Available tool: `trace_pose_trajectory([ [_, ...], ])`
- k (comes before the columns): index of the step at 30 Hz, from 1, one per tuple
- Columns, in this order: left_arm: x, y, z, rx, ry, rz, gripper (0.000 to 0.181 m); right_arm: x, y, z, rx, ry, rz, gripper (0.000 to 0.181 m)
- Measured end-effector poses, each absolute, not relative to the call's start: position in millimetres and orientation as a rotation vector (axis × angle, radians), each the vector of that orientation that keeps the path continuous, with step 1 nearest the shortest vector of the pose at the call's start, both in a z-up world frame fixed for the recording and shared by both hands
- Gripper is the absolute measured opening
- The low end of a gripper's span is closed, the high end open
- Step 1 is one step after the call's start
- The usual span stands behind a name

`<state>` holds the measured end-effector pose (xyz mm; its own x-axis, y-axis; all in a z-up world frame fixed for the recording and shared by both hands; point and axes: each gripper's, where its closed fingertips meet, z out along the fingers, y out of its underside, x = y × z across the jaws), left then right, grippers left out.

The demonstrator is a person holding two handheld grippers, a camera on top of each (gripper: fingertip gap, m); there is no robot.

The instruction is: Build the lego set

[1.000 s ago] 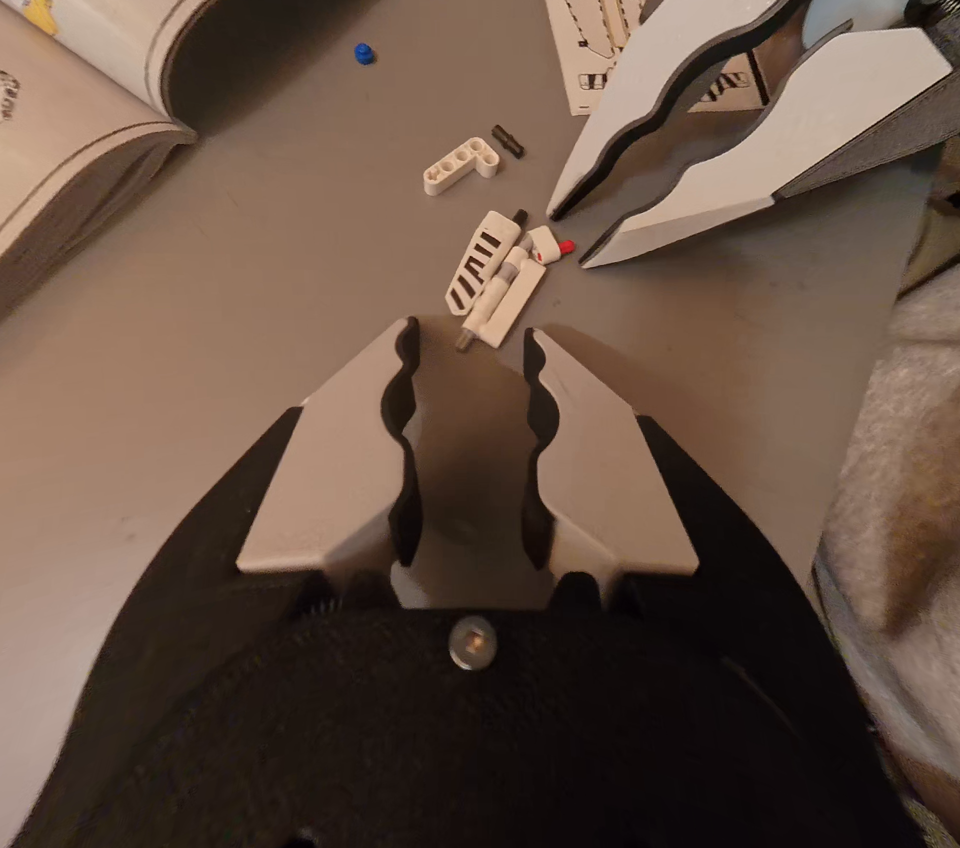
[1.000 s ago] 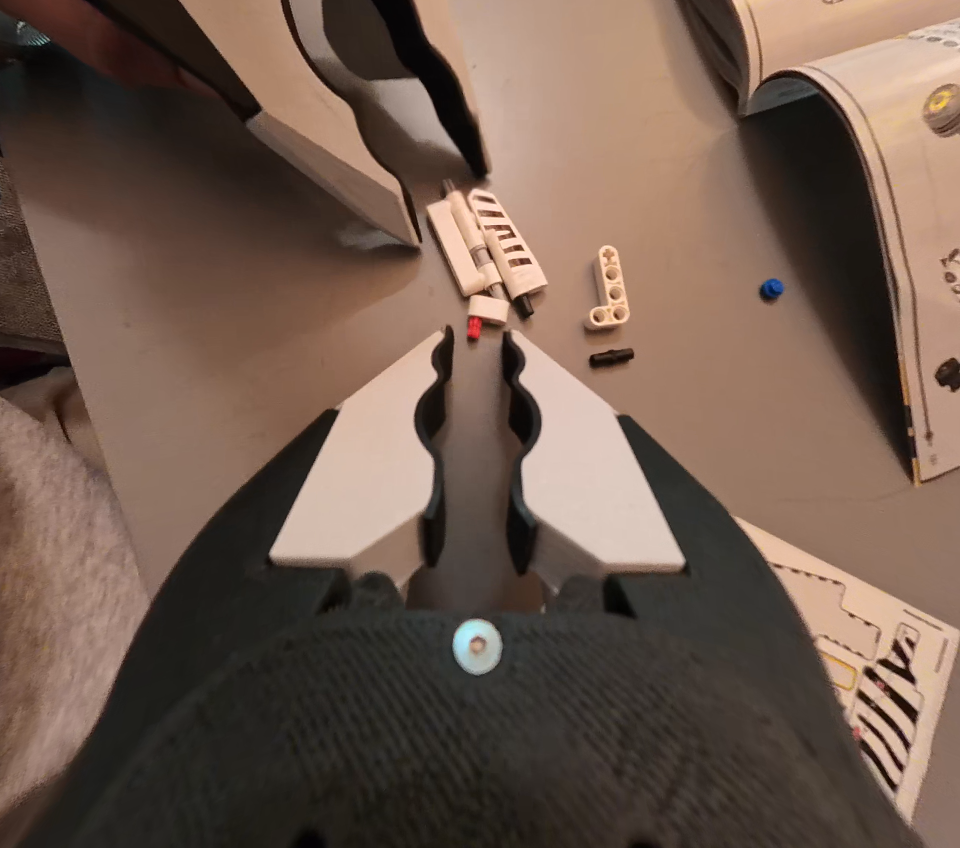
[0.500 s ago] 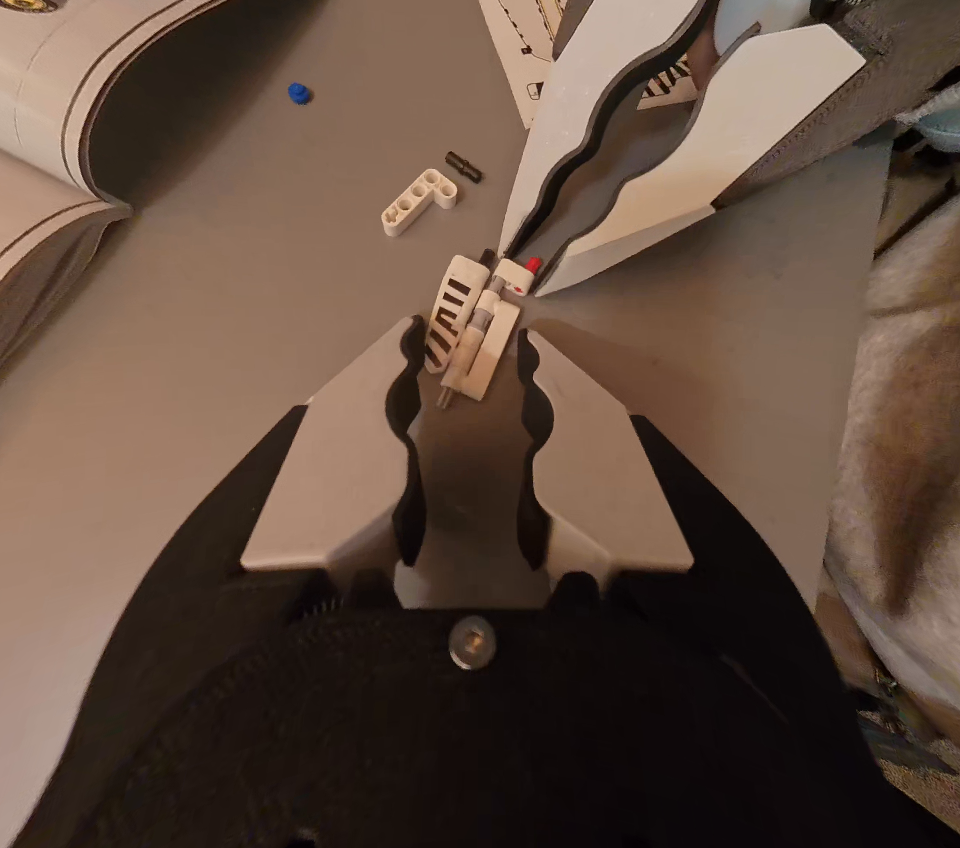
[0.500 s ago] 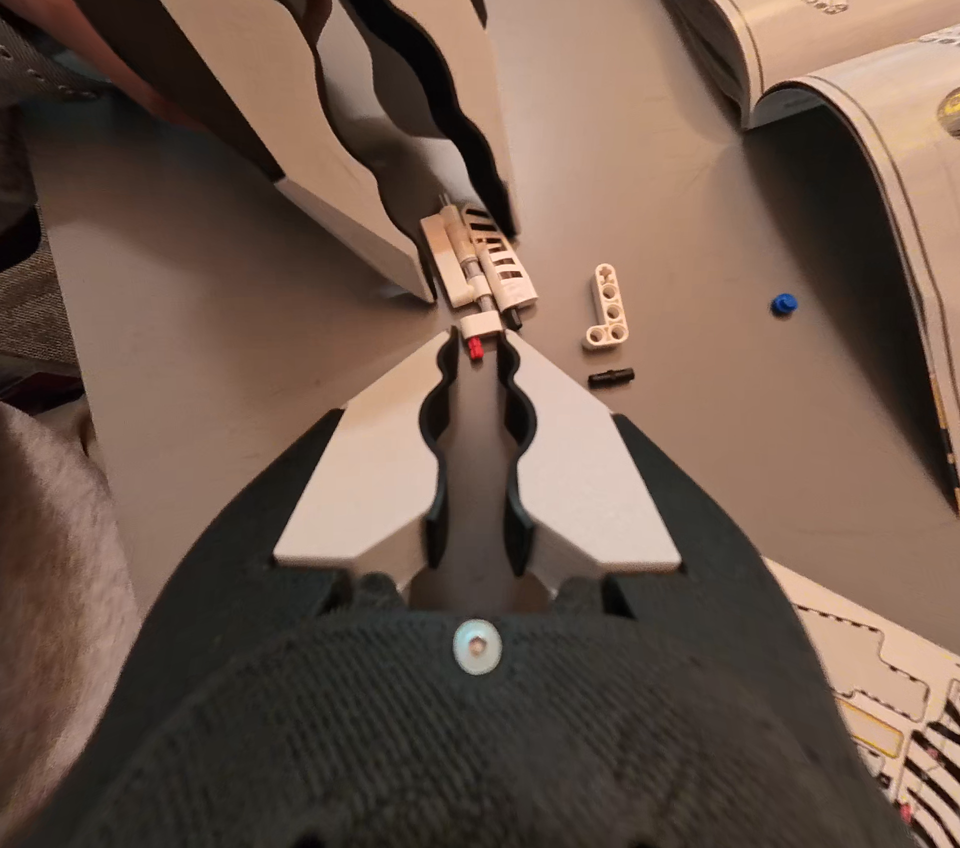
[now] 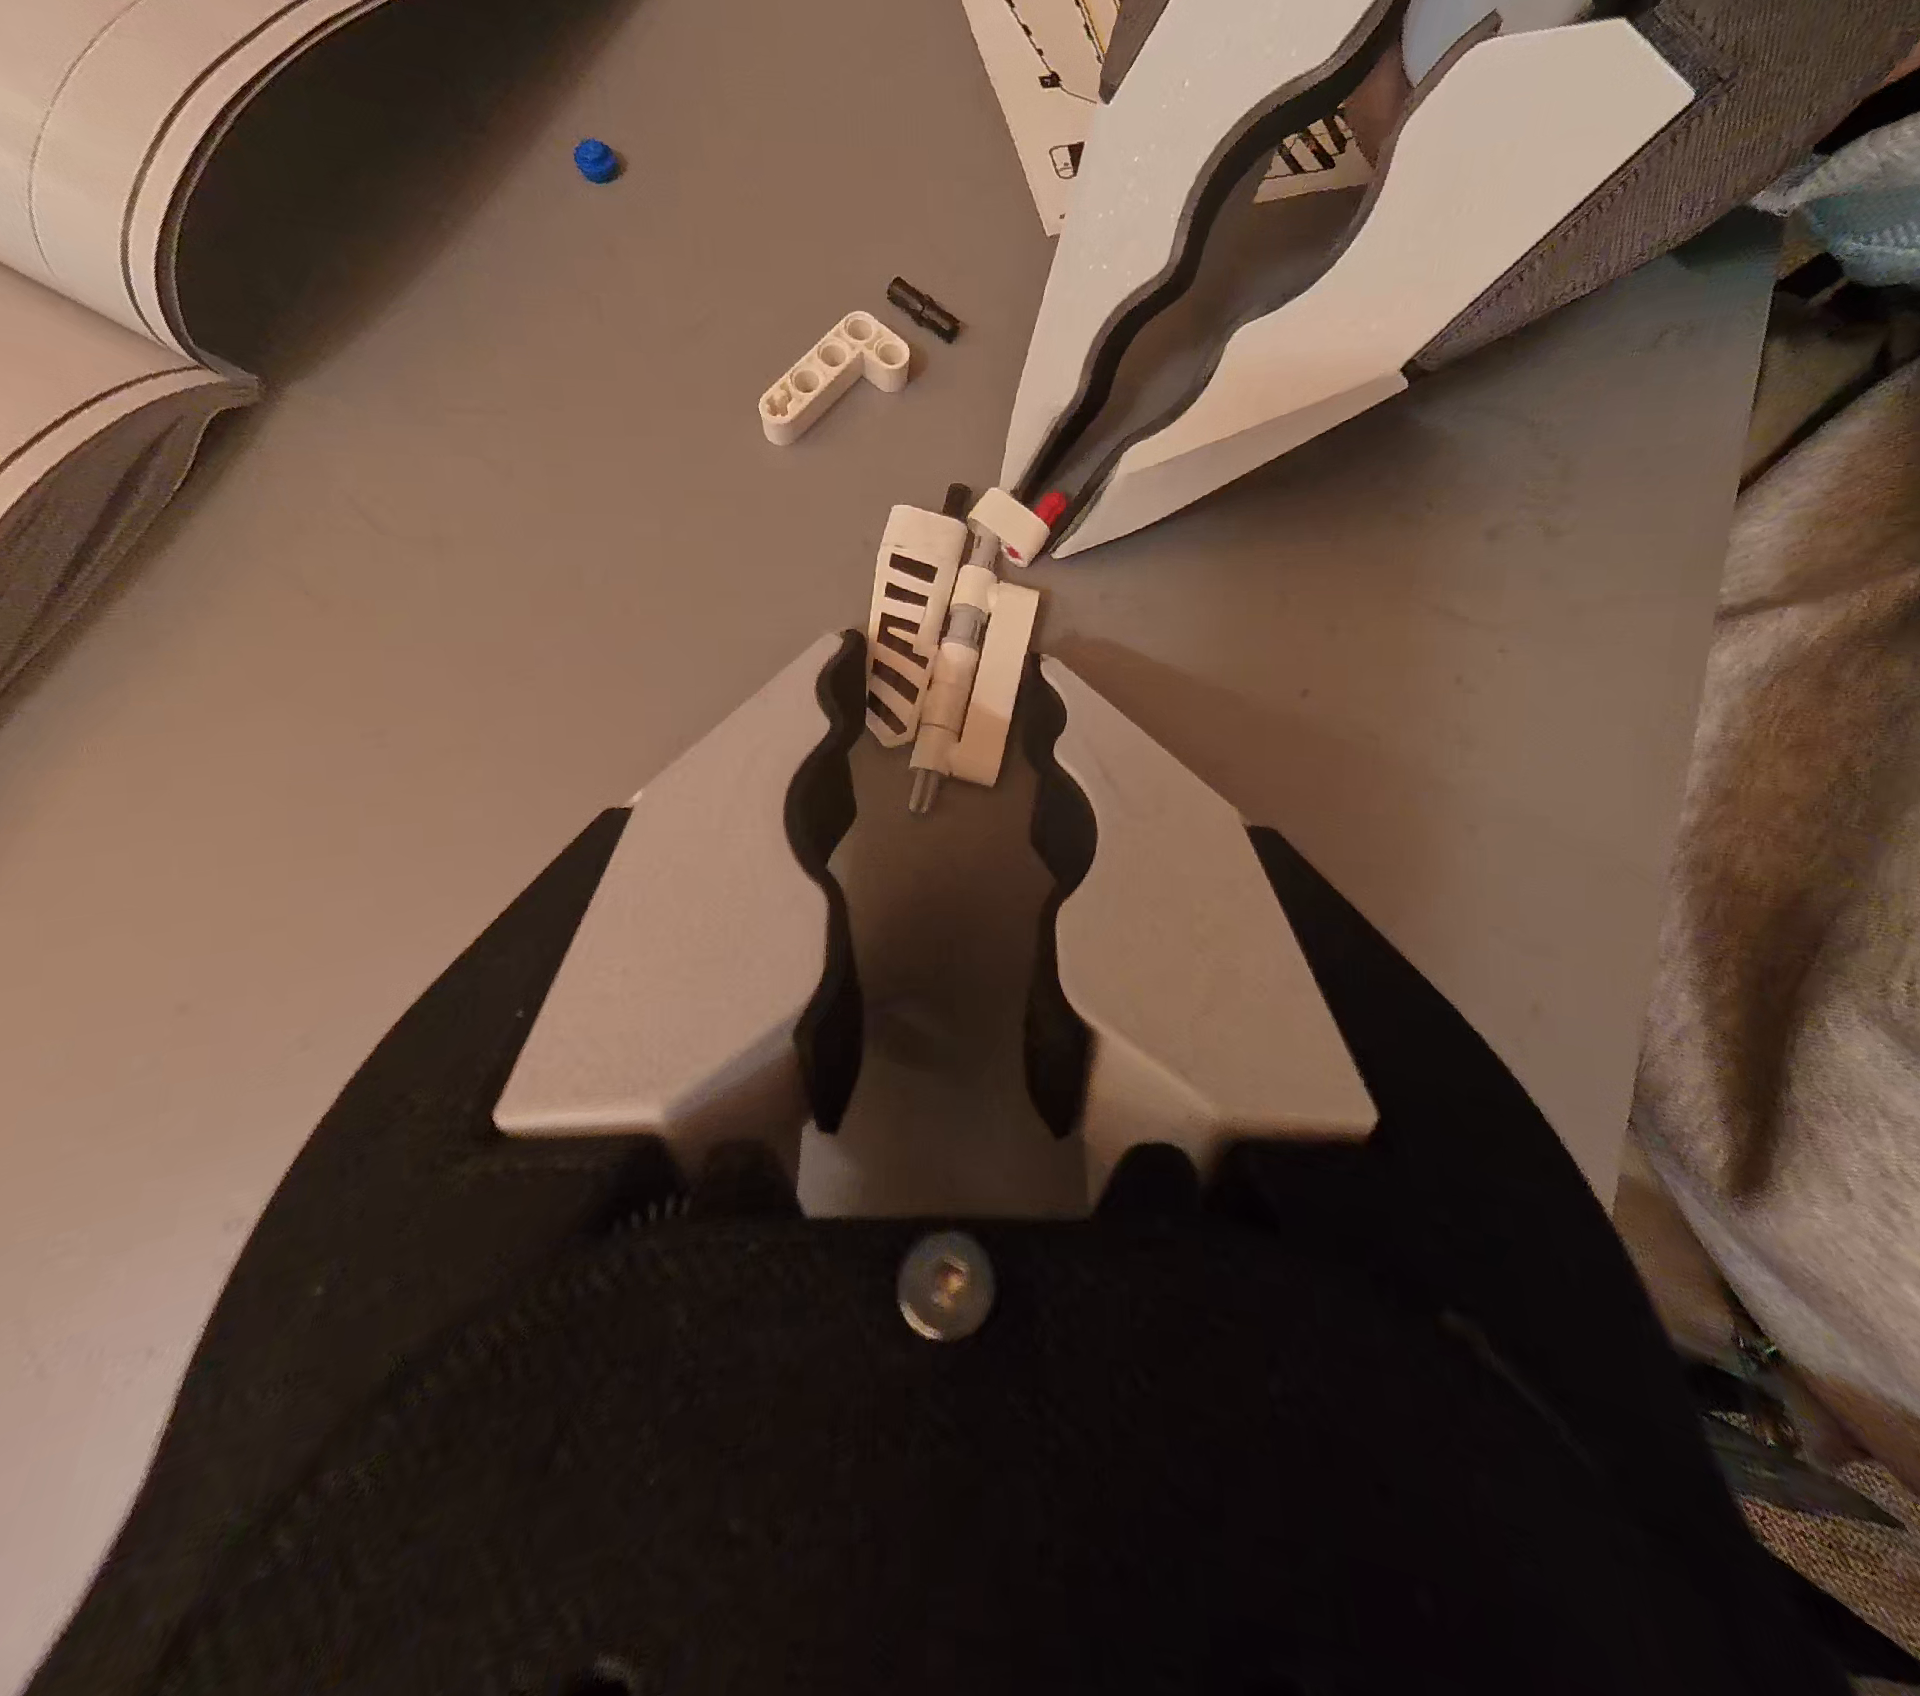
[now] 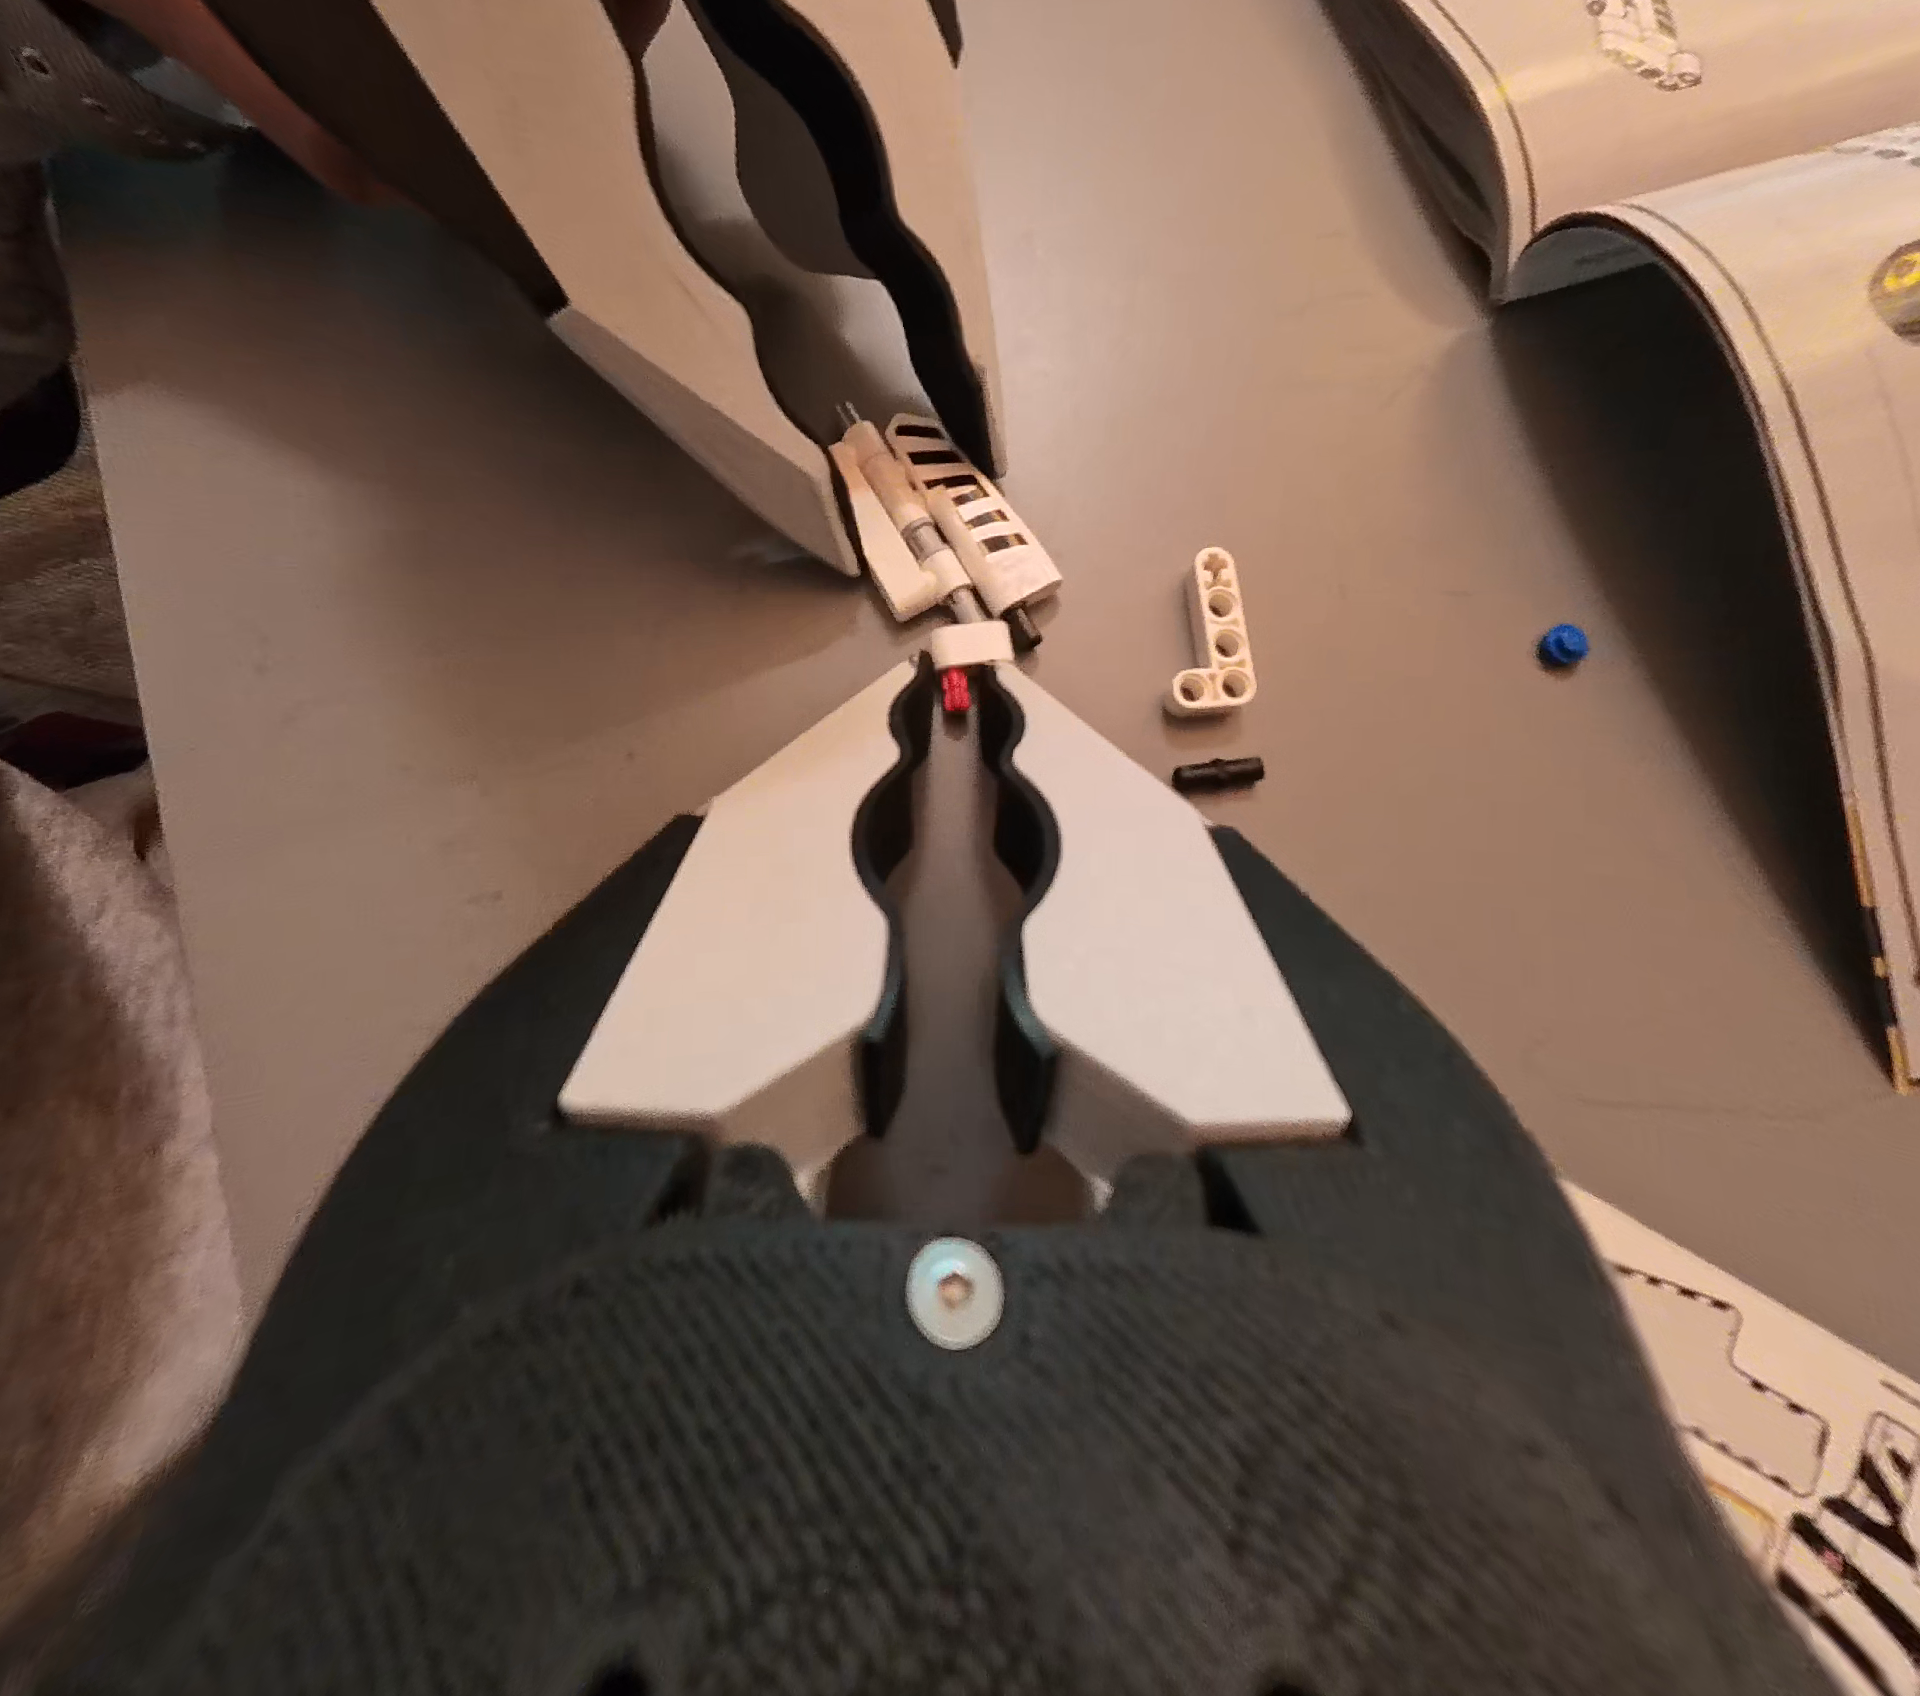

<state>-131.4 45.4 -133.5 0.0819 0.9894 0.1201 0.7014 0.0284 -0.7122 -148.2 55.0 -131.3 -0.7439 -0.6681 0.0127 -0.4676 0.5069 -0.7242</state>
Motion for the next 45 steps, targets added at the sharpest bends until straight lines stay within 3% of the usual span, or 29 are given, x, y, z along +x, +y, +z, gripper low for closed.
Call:
trace_pose_trajectory([
  [11,-131.5,45.5,-133.2,-1.723,-1.677,0.57,0.029,-152.0,61.5,-131.9,-1.155,2.421,-0.928,0.007],
  [16,-131.5,45.5,-133.0,-1.718,-1.677,0.564,0.029,-157.6,60.4,-131.8,-1.136,2.449,-0.93,0.018],
  [22,-131.5,45.7,-133.1,-1.721,-1.676,0.566,0.029,-152.4,60.2,-131.7,-1.126,2.397,-0.948,0.007],
  [45,-131.8,46.1,-132.7,-1.701,-1.673,0.542,0.029,-147.5,58.9,-131.8,-1.385,2.275,-0.888,0.006],
])
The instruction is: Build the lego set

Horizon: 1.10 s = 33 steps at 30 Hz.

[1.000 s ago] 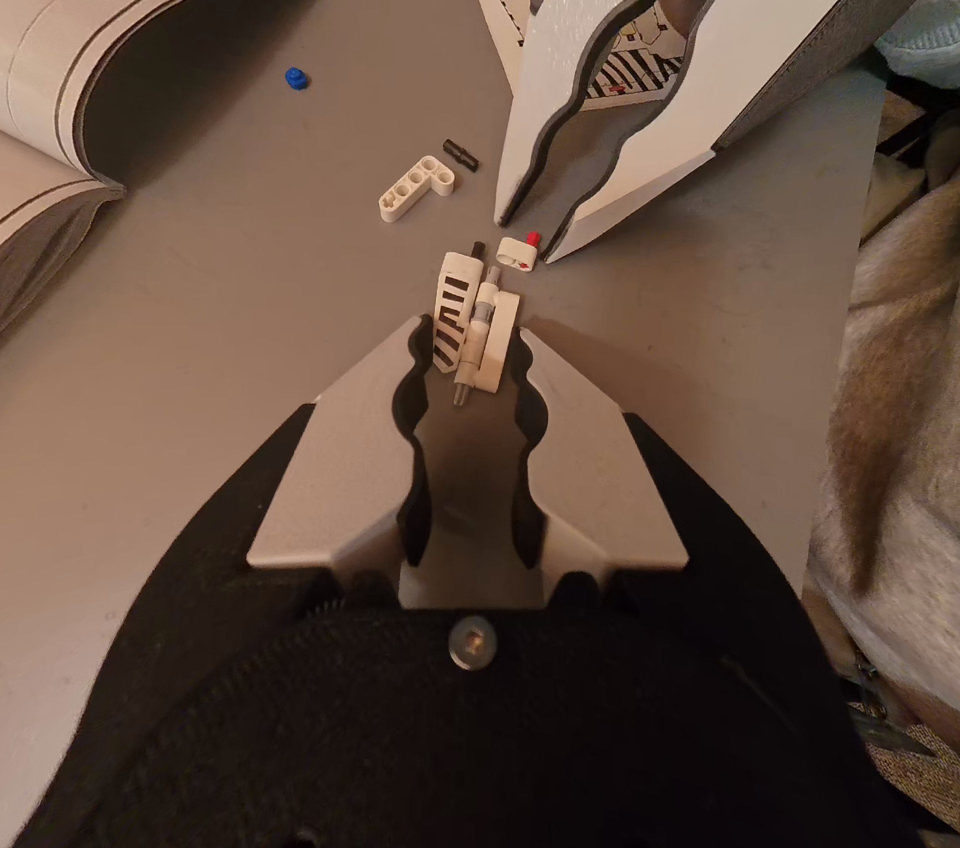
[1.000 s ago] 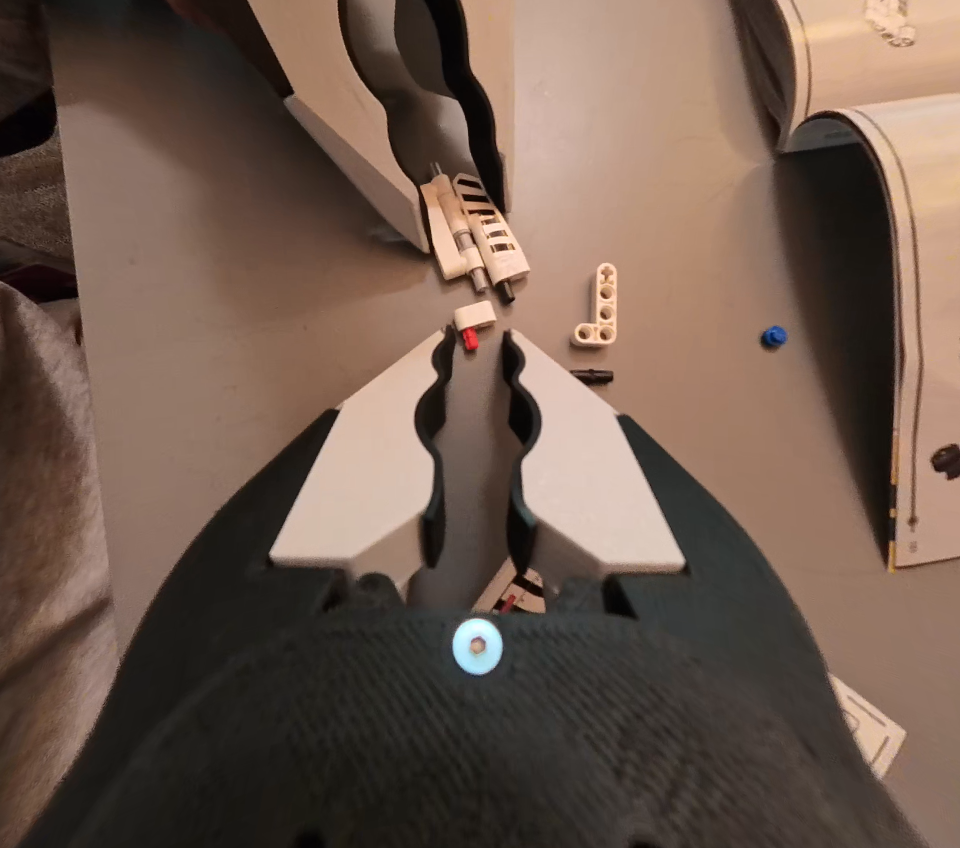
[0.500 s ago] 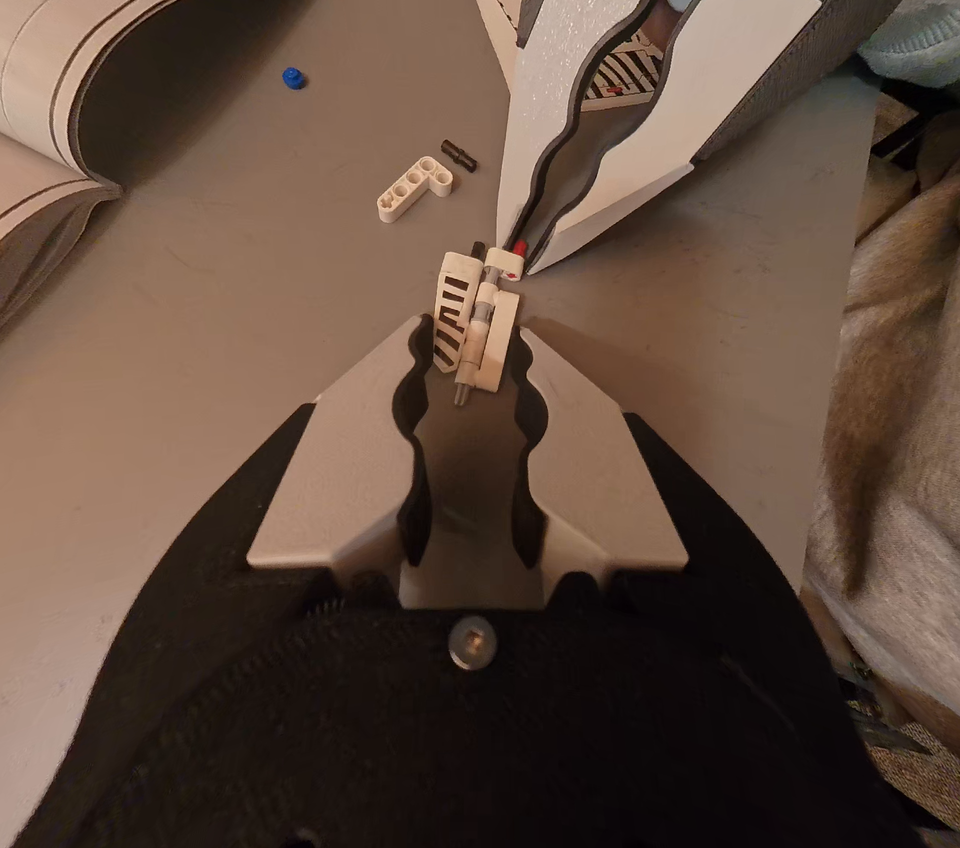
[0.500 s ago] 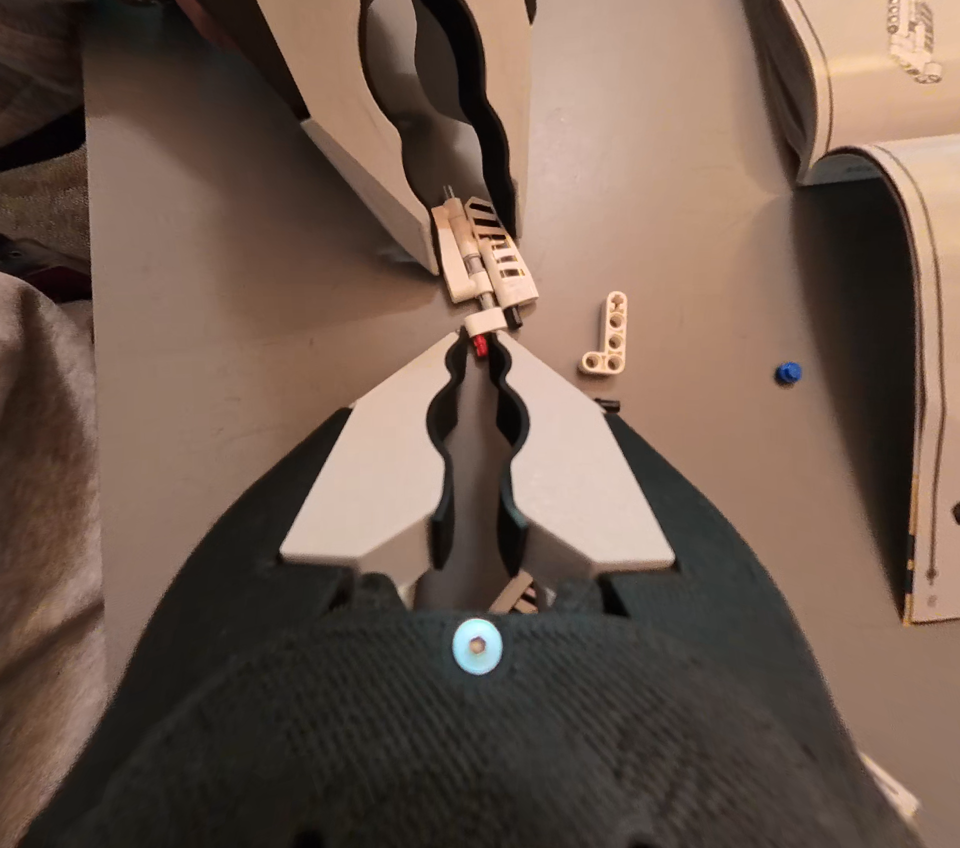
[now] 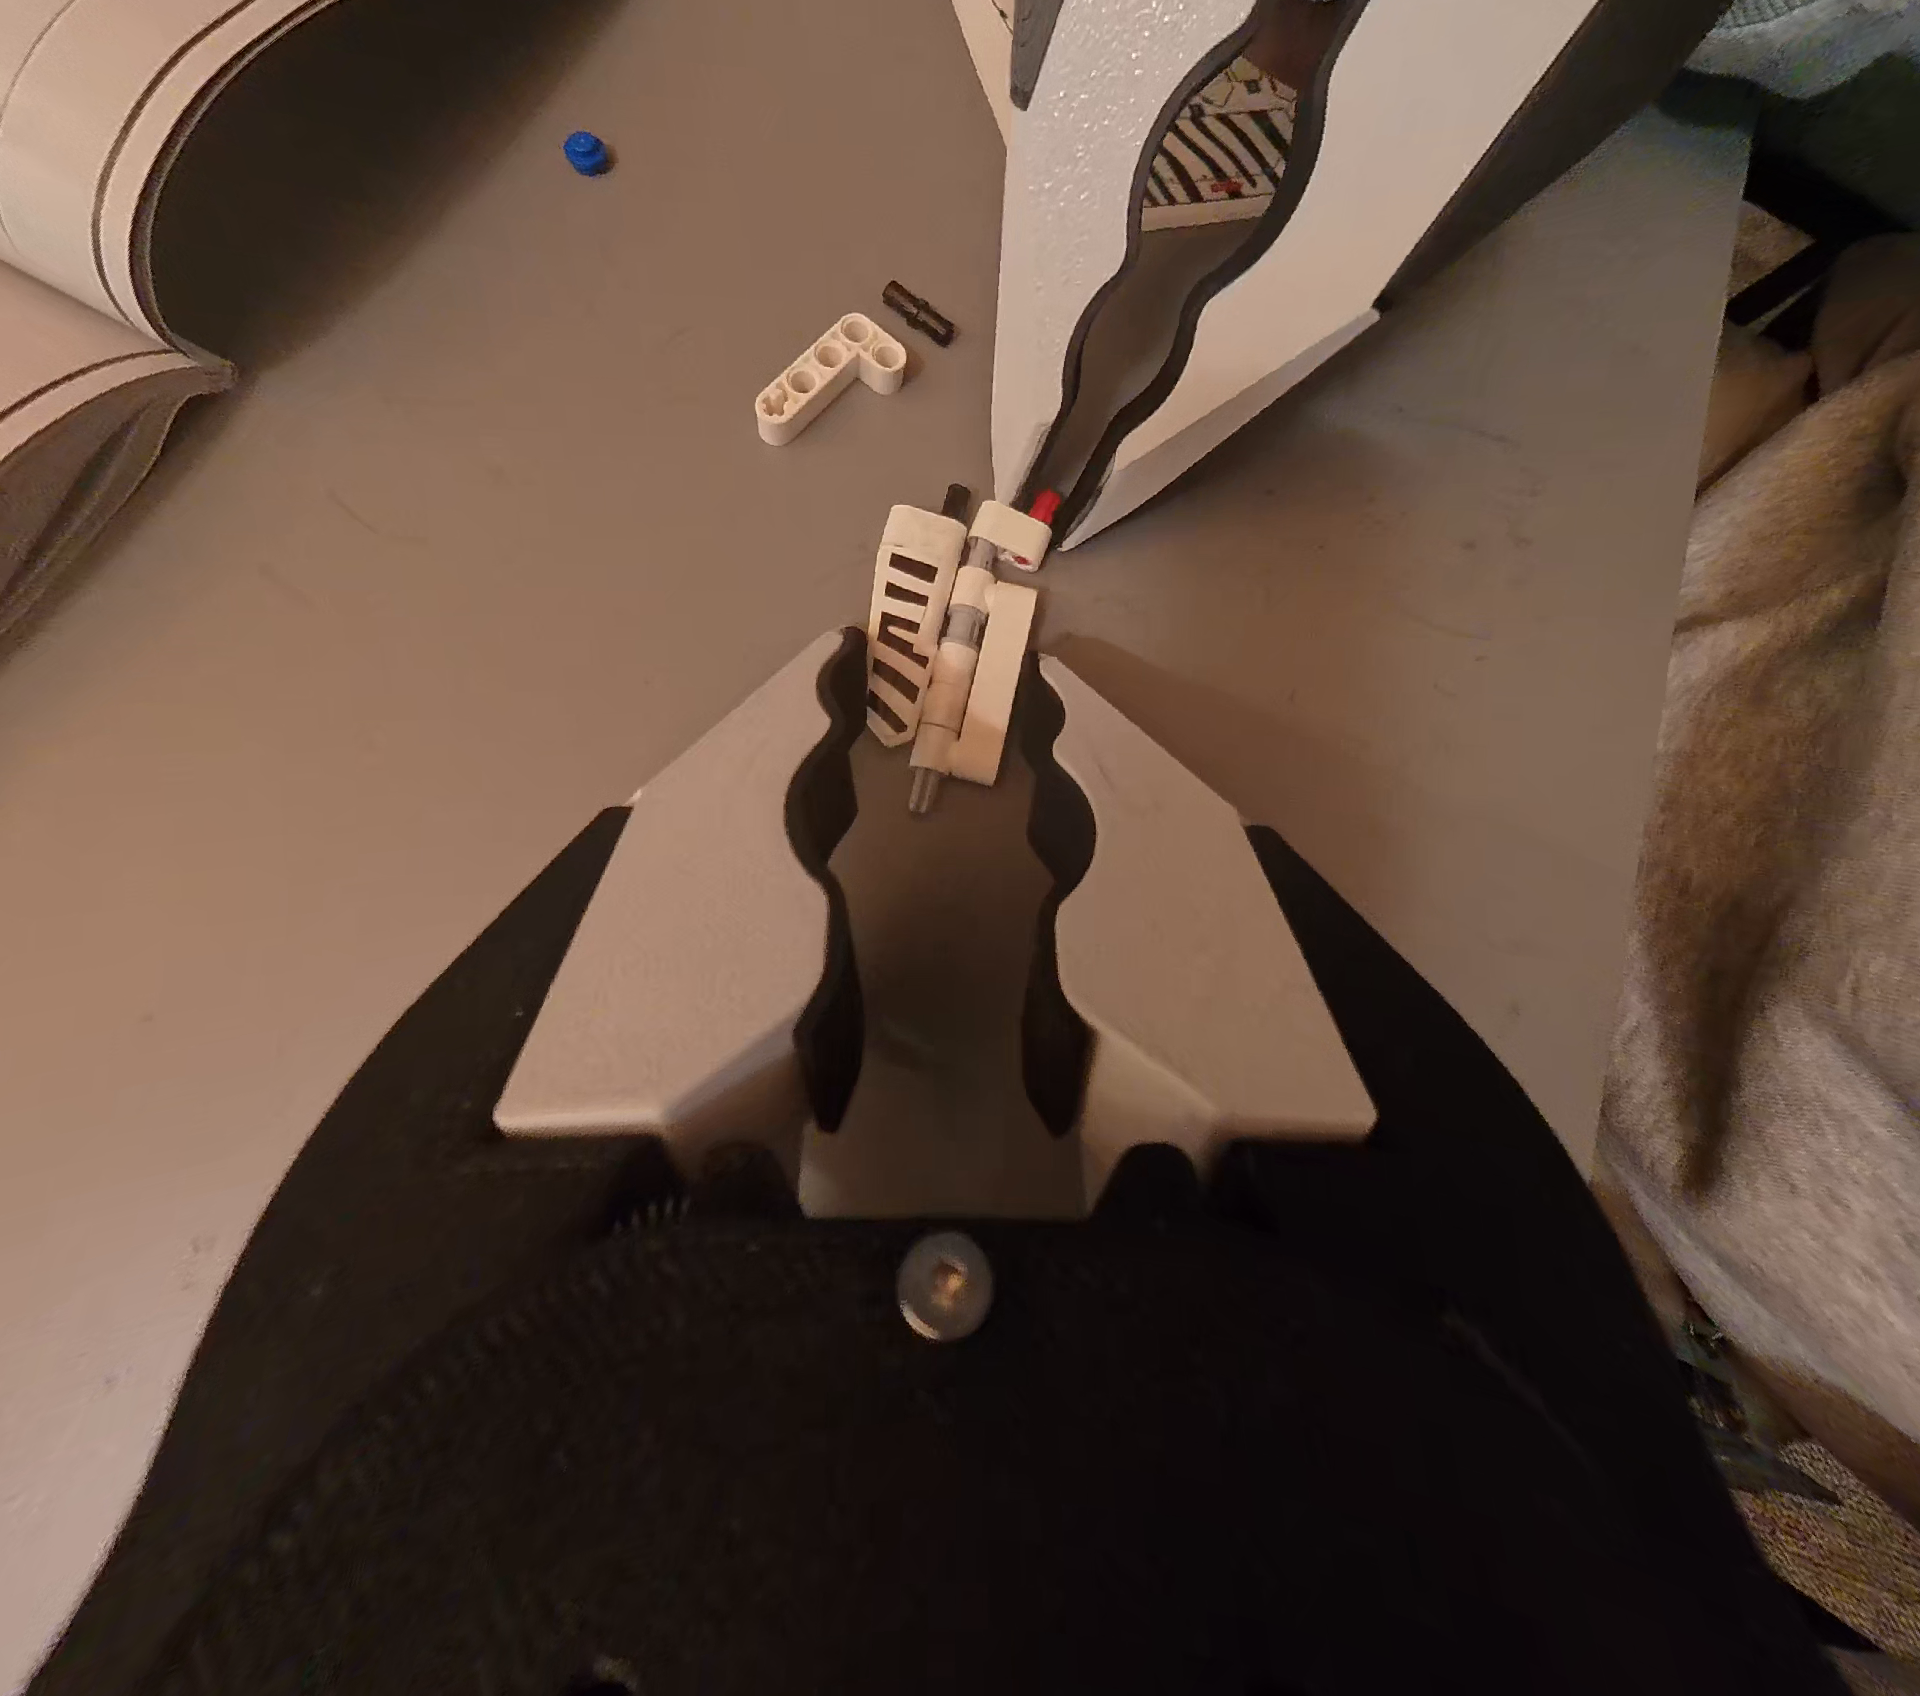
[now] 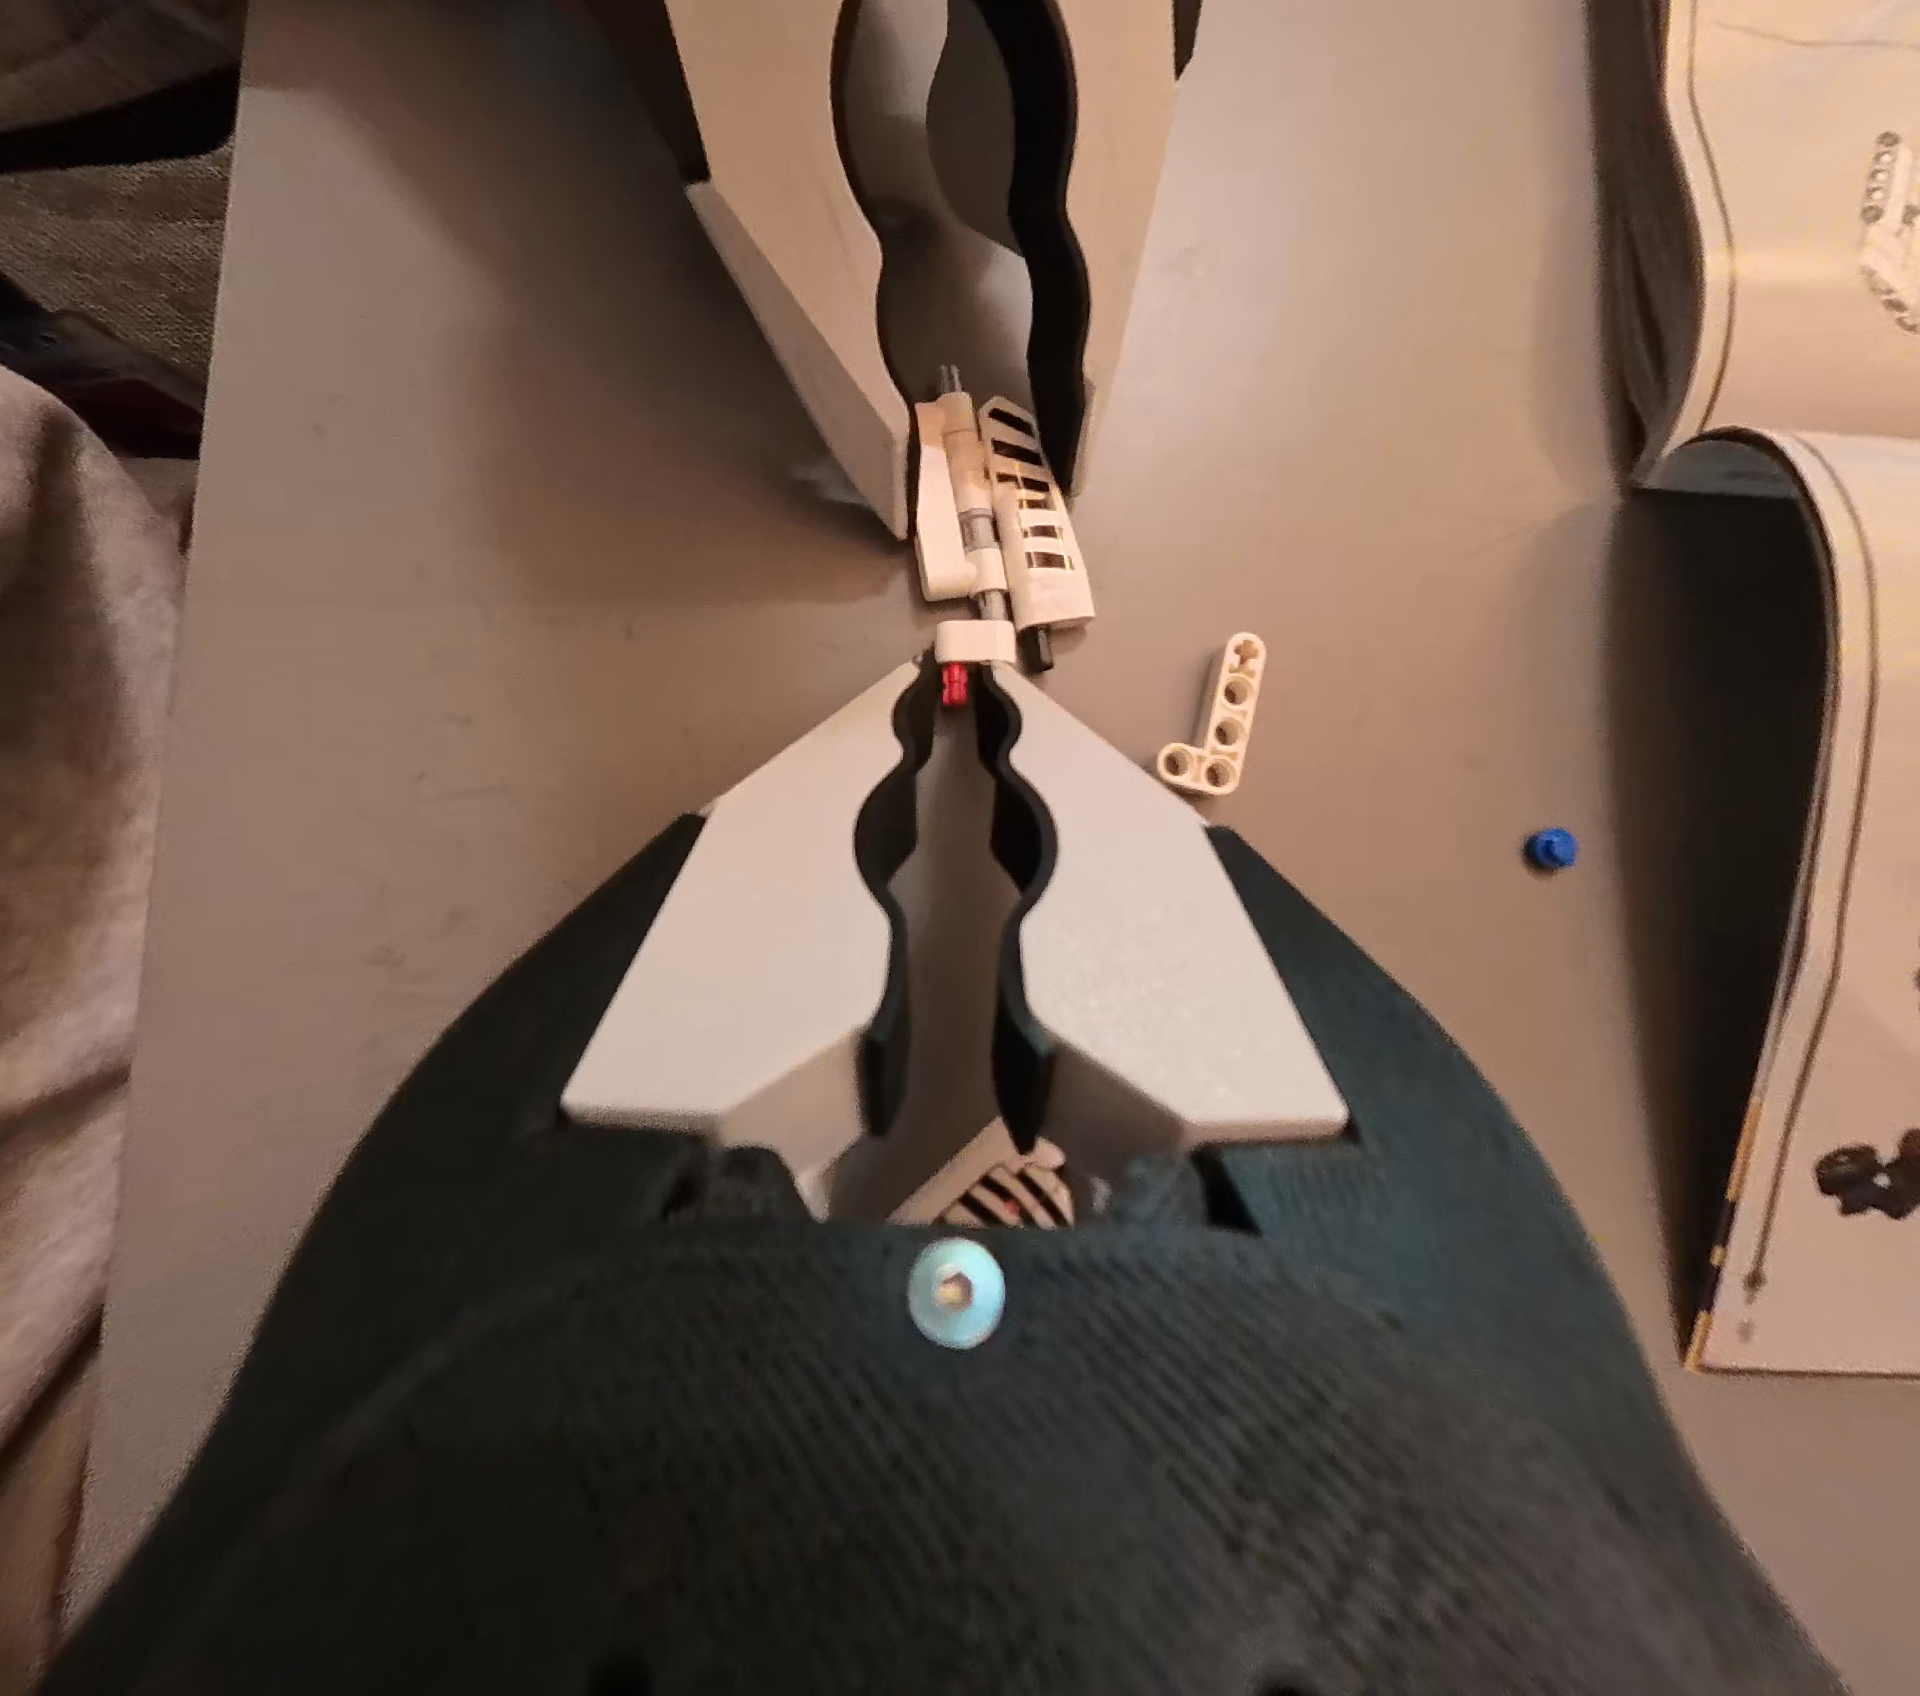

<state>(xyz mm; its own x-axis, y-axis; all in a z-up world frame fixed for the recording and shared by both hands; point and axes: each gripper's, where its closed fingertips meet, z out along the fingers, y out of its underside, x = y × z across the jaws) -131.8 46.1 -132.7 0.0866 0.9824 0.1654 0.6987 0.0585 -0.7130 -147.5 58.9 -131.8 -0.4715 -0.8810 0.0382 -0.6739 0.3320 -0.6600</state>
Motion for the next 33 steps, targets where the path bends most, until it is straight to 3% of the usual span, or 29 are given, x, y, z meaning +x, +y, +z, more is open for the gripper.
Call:
trace_pose_trajectory([
  [12,-131.7,46.6,-131.9,-1.661,-1.667,0.49,0.028,-147.2,59.0,-131.7,-1.484,2.115,-0.765,0.006],
  [21,-131.6,47.4,-131.5,-1.642,-1.662,0.461,0.028,-145.1,59.1,-129.7,-1.228,2.075,-0.723,0.005],
  [33,-129.4,55.4,-131.2,-1.656,-1.622,0.417,0.028,-141.6,68.0,-130.9,-1.637,1.931,-0.93,0.005],
])
